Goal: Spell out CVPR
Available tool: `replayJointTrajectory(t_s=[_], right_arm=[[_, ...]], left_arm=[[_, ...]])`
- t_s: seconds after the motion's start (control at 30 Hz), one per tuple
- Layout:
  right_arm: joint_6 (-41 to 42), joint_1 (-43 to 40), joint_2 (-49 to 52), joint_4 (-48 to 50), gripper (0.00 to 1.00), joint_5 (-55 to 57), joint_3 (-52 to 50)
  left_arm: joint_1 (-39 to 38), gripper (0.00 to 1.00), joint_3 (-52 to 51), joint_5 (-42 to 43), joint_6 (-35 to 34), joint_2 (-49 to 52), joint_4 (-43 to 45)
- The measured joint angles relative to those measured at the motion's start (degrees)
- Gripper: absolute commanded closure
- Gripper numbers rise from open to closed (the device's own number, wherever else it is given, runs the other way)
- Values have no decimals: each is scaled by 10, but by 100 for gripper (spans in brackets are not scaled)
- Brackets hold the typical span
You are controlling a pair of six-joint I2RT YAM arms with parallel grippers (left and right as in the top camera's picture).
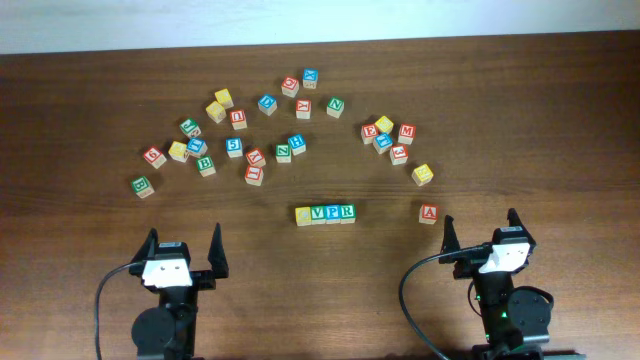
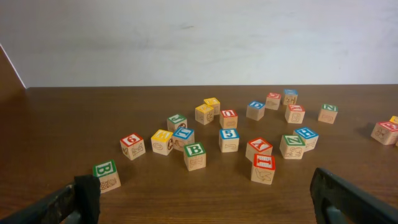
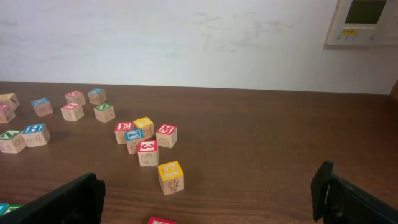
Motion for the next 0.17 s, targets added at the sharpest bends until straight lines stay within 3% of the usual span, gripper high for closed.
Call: replayJointTrajectory(t_s=[0.17], right_arm=[[0, 0, 0, 0, 2, 0, 0]], left_arm=[[0, 1, 0, 0, 0, 0, 0]])
